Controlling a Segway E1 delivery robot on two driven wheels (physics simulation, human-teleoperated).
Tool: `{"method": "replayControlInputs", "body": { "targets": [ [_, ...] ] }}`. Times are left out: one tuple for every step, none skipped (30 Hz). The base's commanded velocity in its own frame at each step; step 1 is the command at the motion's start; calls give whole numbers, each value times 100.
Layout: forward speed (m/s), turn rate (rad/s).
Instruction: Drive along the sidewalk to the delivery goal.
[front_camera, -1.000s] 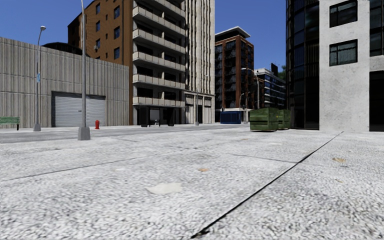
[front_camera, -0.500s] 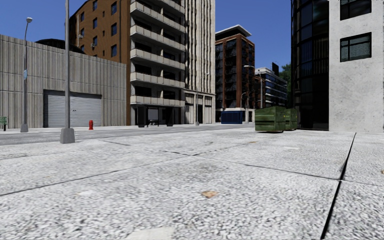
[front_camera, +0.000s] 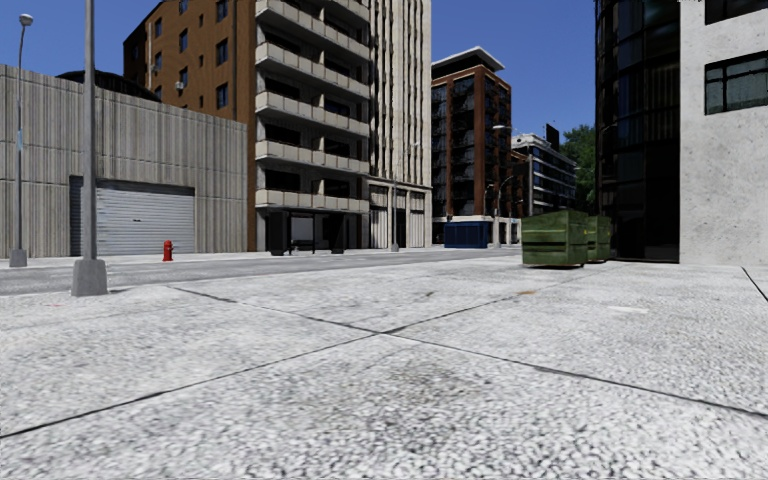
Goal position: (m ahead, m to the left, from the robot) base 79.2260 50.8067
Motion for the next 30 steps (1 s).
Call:
{"method": "replayControlInputs", "body": {
  "targets": [
    [200,0],
    [200,0],
    [200,0],
    [200,0],
    [200,0],
    [200,0],
    [200,0],
    [200,0],
    [200,0],
    [200,0],
    [200,0],
    [200,0],
    [200,0],
    [200,0],
    [200,0],
    [200,0],
    [200,0],
    [200,0],
    [200,0],
    [200,0],
    [200,0],
    [200,0],
    [200,0],
    [200,0],
    [200,0],
    [200,0],
    [200,0],
    [200,0],
    [200,0],
    [200,0]
  ]
}}
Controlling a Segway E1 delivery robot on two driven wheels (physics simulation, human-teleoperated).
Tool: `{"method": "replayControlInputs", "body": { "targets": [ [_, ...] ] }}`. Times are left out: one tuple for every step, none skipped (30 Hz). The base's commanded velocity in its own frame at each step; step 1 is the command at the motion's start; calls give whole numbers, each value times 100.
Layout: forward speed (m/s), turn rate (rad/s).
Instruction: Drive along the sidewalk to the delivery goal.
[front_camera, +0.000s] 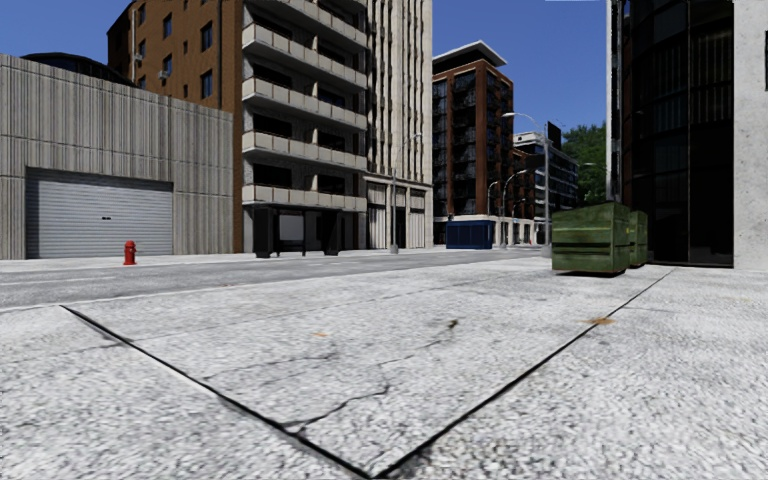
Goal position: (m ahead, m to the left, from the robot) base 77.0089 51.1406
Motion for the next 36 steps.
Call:
{"method": "replayControlInputs", "body": {
  "targets": [
    [200,0],
    [200,0],
    [200,0],
    [200,0],
    [200,0],
    [200,0],
    [200,0],
    [200,0],
    [200,0],
    [200,0],
    [200,0],
    [200,0],
    [200,0],
    [200,0],
    [200,0],
    [200,0],
    [200,0],
    [200,0],
    [200,0],
    [200,0],
    [200,0],
    [200,0],
    [200,0],
    [200,0],
    [200,0],
    [200,0],
    [200,0],
    [200,0],
    [200,0],
    [200,0],
    [200,0],
    [200,0],
    [200,0],
    [200,0],
    [200,-10],
    [200,-10]
  ]
}}
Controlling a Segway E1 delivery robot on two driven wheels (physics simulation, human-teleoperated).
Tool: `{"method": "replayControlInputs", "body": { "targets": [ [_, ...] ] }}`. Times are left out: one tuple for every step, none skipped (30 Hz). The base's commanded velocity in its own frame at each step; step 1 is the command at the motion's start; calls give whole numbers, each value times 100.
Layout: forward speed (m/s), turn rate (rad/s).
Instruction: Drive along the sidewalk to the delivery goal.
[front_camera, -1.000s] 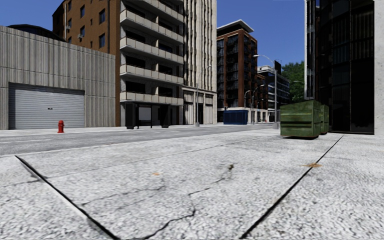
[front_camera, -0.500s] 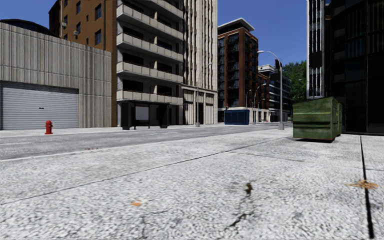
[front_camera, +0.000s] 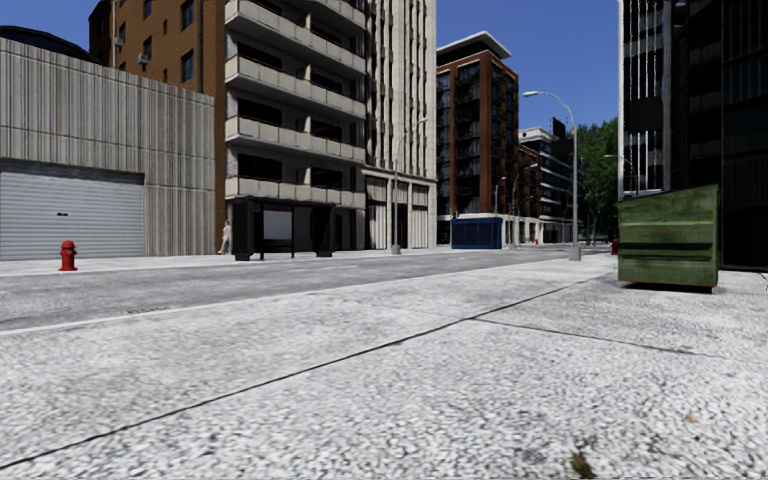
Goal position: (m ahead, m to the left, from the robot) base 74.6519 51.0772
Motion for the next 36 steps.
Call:
{"method": "replayControlInputs", "body": {
  "targets": [
    [200,-20],
    [200,-23],
    [200,-24],
    [200,-24],
    [200,-24],
    [200,-24],
    [200,-24],
    [200,-24],
    [200,-24],
    [200,-24],
    [200,-24],
    [200,-24],
    [200,-24],
    [200,-24],
    [200,-24],
    [200,-24],
    [200,-24],
    [200,-24],
    [200,-24],
    [200,-25],
    [200,-29],
    [200,-29],
    [200,-31],
    [200,-32],
    [200,-32],
    [200,-32],
    [200,-32],
    [200,-32],
    [200,-32],
    [200,-32],
    [200,-32],
    [200,-32],
    [200,-35],
    [200,-35],
    [200,-36],
    [200,-37]
  ]
}}
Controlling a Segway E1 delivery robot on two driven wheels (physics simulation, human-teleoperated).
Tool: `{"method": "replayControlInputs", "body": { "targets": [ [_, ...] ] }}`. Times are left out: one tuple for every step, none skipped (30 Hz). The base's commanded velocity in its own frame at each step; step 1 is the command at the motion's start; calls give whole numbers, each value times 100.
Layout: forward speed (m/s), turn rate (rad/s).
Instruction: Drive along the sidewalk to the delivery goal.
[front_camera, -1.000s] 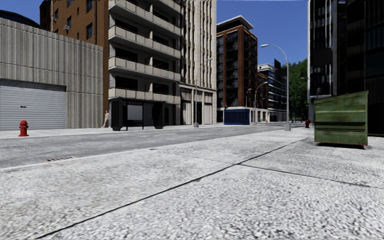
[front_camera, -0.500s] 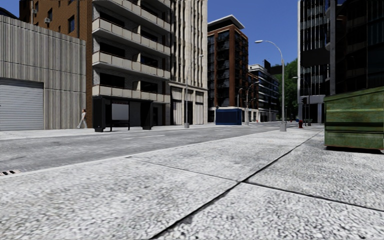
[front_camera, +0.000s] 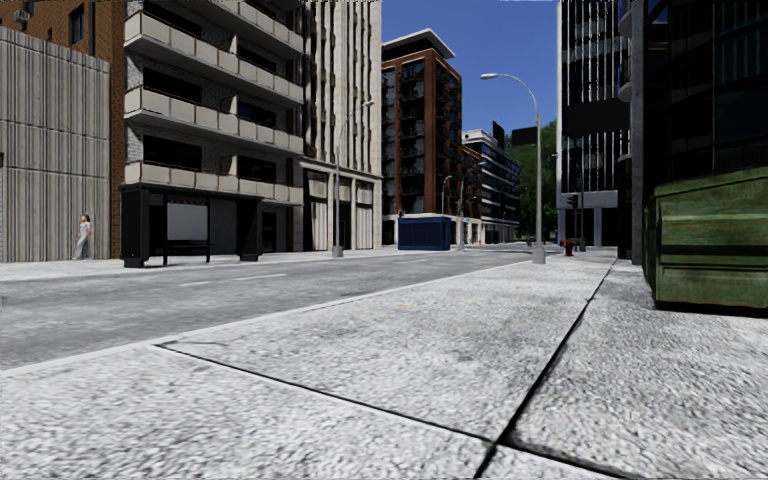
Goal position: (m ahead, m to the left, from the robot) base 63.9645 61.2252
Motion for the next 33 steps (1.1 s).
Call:
{"method": "replayControlInputs", "body": {
  "targets": [
    [200,-37],
    [200,-37],
    [200,-37],
    [200,-37],
    [200,-37],
    [200,-37],
    [200,-37],
    [200,-38],
    [200,-39],
    [200,-39],
    [200,-39],
    [200,-39],
    [200,-39],
    [200,-39],
    [200,-39],
    [200,-39],
    [200,-39],
    [200,-39],
    [200,-39],
    [200,-39],
    [200,-39],
    [200,-39],
    [200,-39],
    [200,-39],
    [200,-39],
    [200,-40],
    [200,-40],
    [200,-40],
    [200,-40],
    [200,-40],
    [200,-40],
    [200,-40],
    [200,-40]
  ]
}}
